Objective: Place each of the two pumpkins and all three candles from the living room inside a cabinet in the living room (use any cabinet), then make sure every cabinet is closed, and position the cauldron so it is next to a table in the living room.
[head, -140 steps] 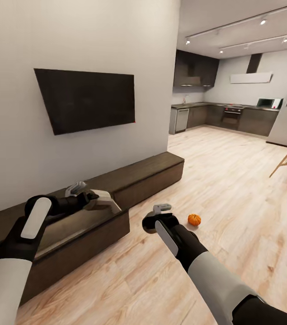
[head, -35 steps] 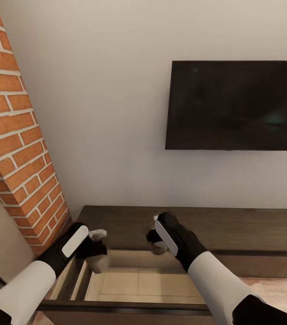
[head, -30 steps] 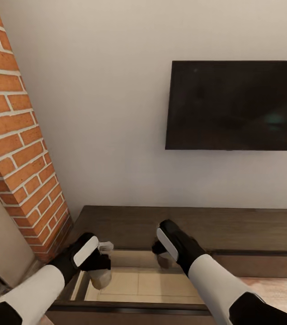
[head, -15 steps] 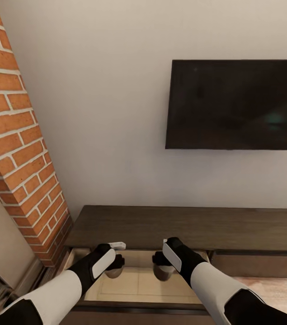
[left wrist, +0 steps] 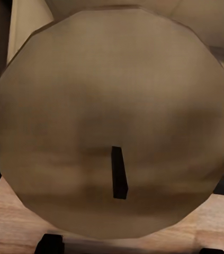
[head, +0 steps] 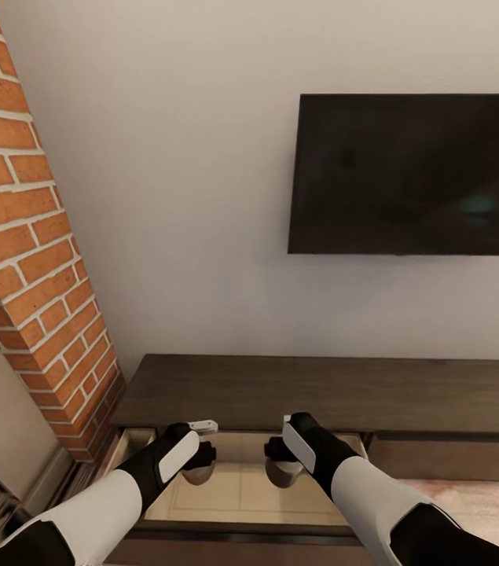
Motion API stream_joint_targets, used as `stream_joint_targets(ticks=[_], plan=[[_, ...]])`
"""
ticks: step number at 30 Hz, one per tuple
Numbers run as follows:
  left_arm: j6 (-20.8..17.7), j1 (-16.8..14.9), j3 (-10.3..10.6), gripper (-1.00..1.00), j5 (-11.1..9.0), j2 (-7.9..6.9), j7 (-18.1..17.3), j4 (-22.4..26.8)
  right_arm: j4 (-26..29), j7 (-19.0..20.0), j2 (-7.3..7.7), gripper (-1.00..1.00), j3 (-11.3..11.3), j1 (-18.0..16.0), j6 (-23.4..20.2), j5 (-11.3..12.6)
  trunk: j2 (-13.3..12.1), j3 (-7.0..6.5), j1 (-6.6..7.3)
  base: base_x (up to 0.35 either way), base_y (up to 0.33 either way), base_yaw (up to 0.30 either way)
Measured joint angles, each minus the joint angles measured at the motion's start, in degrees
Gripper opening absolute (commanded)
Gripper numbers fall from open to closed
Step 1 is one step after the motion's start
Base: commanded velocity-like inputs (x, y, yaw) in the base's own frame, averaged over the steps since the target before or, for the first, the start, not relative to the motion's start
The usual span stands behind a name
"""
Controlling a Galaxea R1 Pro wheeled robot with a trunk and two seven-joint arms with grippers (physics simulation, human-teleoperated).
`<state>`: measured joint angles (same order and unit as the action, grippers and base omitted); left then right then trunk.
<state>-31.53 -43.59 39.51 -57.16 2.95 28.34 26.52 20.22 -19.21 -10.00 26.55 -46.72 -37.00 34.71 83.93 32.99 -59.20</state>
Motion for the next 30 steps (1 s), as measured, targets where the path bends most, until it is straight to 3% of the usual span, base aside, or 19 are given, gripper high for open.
stream_joint_targets(ticks=[25,28,30], plan=[[-0.72,-0.08,-0.84,-1.0,0.05,-0.39,0.15,-0.18,0.17,0.09,0.0,-1.0,0.36,0.67,-0.29,-0.01,10.03,4.49,-5.49,0.0,0.0,0.0],[-5.46,-0.07,-0.9,-1.0,-0.2,-0.9,-1.41,0.05,0.17,0.09,0.0,-1.0,0.36,0.67,-0.29,-0.01,11.23,5.03,-6.15,0.0,0.0,0.0],[-7.68,-0.2,-0.93,-1.0,-0.04,-1.94,-5.17,0.26,0.17,0.09,0.0,-1.0,0.35,0.67,-0.28,0.0,12.03,5.39,-6.59,0.0,0.0,0.0]])
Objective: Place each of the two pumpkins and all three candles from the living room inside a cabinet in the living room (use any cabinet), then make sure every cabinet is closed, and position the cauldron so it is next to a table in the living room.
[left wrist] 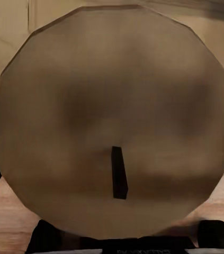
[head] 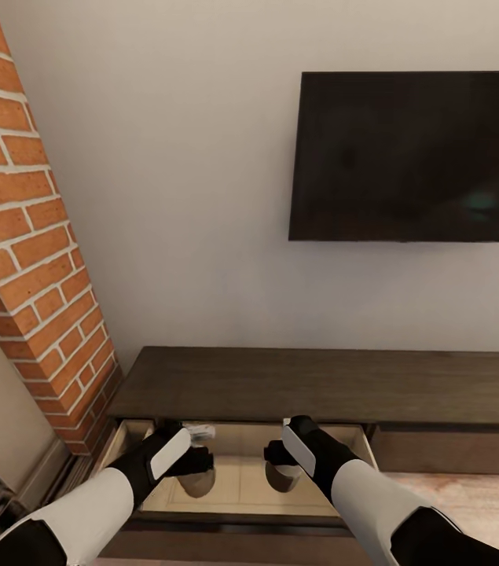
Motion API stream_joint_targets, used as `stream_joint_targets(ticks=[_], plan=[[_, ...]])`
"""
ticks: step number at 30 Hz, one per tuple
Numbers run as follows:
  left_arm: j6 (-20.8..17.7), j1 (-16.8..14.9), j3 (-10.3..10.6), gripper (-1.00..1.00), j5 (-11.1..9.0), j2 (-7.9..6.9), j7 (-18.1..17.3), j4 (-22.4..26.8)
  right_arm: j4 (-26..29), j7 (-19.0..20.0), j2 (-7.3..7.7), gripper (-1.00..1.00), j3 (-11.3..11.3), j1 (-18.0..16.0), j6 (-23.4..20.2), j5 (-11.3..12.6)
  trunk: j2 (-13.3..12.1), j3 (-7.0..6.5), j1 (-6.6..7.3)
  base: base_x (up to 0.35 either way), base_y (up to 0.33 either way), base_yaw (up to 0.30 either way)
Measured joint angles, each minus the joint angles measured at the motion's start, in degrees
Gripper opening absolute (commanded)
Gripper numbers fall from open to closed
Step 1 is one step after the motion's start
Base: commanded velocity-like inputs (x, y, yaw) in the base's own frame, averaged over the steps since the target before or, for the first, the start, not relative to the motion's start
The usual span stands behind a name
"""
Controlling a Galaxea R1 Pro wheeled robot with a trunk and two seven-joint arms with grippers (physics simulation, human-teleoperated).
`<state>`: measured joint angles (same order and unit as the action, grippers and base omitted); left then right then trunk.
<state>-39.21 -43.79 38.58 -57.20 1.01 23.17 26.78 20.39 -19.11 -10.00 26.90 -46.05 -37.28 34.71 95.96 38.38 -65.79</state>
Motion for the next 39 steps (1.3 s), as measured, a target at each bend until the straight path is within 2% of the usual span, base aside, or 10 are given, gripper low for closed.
stream_joint_targets(ticks=[2,7,15,22,29,39], plan=[[-0.81,-0.25,-0.01,-1.0,0.33,-0.86,-3.1,0.04,0.0,0.0,0.0,-1.0,0.0,0.0,0.0,0.0,0.8,0.36,-0.44,0.0,0.0,0.0],[-1.18,-0.4,0.01,-1.0,0.49,-1.4,-4.48,0.04,0.0,0.0,0.0,-1.0,0.0,0.0,0.0,0.0,2.81,1.26,-1.54,0.003,0.0,0.0],[-0.88,-0.42,0.01,-1.0,0.72,-1.53,-4.2,-0.15,0.0,0.0,0.0,-1.0,0.0,0.0,0.0,0.0,6.02,2.69,-3.29,0.114,0.0,0.0],[-0.56,-0.43,0.01,-1.0,0.71,-1.69,-1.66,0.09,0.0,0.0,0.0,-1.0,0.0,0.0,0.0,0.0,8.82,3.95,-4.83,0.035,0.0,0.0],[-0.55,-0.43,0.01,-1.0,0.68,-1.72,-1.47,-0.19,0.0,0.0,0.0,-1.0,0.0,0.0,0.0,0.01,11.63,5.21,-6.37,0.017,0.004,0.0],[-0.62,-0.43,0.02,-1.0,0.72,-1.72,-1.46,-0.3,0.0,0.0,0.0,-1.0,0.0,0.0,0.0,0.01,15.64,7.0,-8.57,0.204,0.114,0.0]])
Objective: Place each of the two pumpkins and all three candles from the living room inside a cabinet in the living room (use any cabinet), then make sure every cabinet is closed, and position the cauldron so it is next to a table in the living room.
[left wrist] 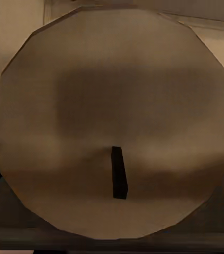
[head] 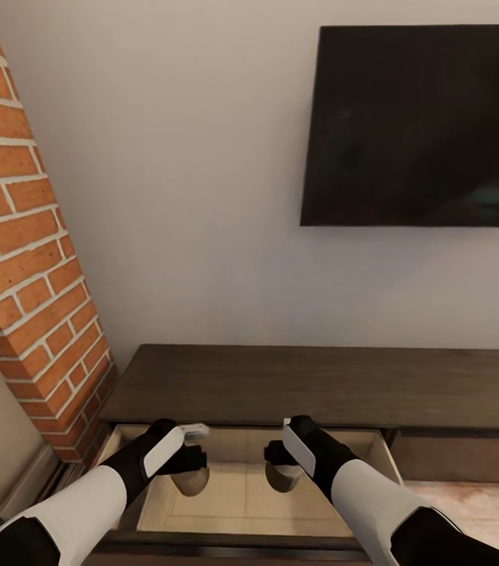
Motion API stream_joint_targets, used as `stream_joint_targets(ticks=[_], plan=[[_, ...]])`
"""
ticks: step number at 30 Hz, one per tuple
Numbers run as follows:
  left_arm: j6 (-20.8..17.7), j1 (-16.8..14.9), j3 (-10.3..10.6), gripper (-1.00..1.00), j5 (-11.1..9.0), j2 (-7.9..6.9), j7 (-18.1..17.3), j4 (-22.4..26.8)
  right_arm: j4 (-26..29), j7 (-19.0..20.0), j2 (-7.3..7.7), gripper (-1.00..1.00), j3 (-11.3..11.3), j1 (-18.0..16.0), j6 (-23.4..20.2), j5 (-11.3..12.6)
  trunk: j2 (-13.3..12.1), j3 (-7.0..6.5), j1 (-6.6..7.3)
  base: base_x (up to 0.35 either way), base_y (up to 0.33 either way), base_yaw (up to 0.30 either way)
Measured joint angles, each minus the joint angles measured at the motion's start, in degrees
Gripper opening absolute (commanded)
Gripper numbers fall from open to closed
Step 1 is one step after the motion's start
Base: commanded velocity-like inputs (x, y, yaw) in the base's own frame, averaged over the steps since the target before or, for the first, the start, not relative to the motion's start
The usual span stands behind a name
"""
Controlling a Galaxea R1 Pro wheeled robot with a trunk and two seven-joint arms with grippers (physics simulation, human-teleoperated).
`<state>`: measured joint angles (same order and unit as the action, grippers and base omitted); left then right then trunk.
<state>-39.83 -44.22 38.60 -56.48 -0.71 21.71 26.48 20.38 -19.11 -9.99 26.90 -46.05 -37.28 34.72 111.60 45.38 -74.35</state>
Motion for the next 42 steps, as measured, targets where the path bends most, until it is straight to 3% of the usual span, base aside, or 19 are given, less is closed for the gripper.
stream_joint_targets(ticks=[22,29,42], plan=[[0.09,0.11,0.08,-1.0,-0.02,0.12,-0.53,-0.38,-0.01,-0.05,0.0,-1.0,0.0,0.35,0.28,-0.17,8.82,3.95,-4.83,0.004,0.003,-0.001],[0.1,0.11,0.03,-1.0,-0.06,0.02,-0.53,-0.31,0.0,-0.09,0.0,-1.0,0.0,0.35,0.26,-0.1,11.63,4.98,-6.37,0.002,0.0,-0.146],[0.14,0.11,-0.01,-1.0,-0.11,-0.03,-0.53,-0.3,0.04,-0.09,0.0,-1.0,0.0,0.35,0.27,-0.31,16.84,7.29,-9.23,0.113,0.052,-0.006]])
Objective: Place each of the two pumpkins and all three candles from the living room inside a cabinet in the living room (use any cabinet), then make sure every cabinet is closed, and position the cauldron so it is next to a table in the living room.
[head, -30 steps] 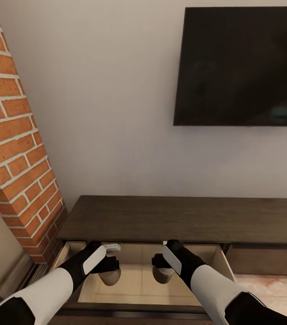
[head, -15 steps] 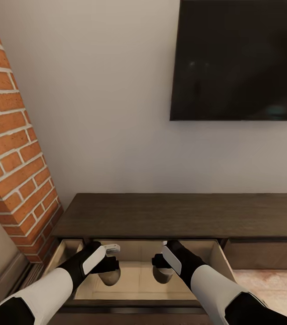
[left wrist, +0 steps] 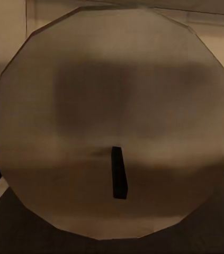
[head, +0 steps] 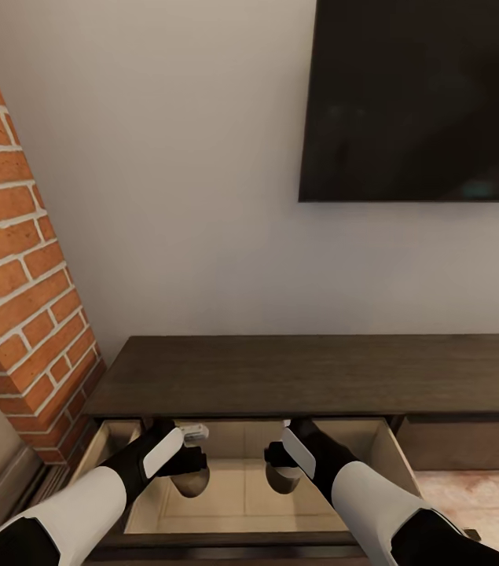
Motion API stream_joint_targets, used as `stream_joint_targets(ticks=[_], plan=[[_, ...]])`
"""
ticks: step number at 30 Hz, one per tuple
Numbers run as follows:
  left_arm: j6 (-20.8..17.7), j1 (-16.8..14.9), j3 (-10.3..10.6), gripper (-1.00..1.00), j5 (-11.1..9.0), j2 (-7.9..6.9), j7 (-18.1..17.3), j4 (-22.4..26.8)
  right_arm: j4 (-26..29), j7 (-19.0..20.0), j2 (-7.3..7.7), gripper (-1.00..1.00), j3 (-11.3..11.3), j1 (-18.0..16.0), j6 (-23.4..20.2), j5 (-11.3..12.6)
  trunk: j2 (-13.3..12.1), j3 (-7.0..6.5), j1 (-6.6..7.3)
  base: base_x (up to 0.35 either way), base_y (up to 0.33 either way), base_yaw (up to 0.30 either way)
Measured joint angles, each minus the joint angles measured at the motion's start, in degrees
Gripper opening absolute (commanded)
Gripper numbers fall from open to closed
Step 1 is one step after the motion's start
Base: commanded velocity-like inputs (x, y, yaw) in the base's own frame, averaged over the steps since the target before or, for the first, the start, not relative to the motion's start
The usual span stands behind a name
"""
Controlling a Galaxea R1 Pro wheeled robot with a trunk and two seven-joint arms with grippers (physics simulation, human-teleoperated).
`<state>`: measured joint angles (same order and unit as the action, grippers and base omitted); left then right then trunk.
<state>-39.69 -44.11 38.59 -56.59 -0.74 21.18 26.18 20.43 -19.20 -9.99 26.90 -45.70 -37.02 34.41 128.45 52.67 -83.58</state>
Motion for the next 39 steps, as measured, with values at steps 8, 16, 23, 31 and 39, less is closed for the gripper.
stream_joint_targets(ticks=[8,16,23,31,39], plan=[[0.02,0.0,0.0,-1.0,-0.03,-0.06,0.0,0.01,-0.04,0.0,0.0,-1.0,0.0,0.01,0.04,-0.13,3.21,1.44,-1.76,0.001,0.0,0.123],[0.04,0.0,0.0,-1.0,-0.05,0.0,0.06,0.07,-0.04,0.0,0.0,-1.0,0.0,0.02,0.07,-0.05,6.42,2.87,-3.51,0.0,0.0,0.019],[-0.06,0.0,0.02,-1.0,0.03,0.03,0.1,0.11,-0.05,0.0,0.0,-1.0,0.0,0.02,0.04,0.13,9.22,4.13,-5.05,0.02,0.0,0.0],[-0.14,0.0,0.09,-1.0,0.07,0.04,0.09,0.28,-0.04,0.0,0.0,-1.0,0.0,0.0,0.07,0.31,12.43,5.43,-6.81,0.127,0.0,-0.054],[-0.05,0.0,0.01,-1.0,0.03,0.09,0.12,0.27,-0.05,0.0,0.0,-1.0,0.0,0.03,0.08,0.32,14.81,6.95,-8.16,0.003,0.0,-0.001]])
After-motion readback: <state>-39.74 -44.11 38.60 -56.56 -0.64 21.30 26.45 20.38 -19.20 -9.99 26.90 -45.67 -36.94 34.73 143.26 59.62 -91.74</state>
